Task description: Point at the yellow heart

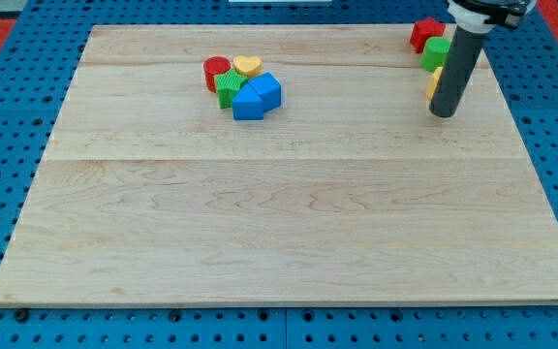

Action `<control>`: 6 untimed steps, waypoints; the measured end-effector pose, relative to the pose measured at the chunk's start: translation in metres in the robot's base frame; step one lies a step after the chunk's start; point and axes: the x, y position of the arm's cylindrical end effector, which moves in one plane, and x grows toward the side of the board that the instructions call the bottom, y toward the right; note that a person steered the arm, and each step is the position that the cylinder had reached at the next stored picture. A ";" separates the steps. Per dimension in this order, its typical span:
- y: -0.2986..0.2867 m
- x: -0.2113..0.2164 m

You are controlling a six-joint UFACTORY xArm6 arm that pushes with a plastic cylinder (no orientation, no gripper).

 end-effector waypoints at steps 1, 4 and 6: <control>0.000 -0.015; -0.002 -0.033; -0.125 -0.046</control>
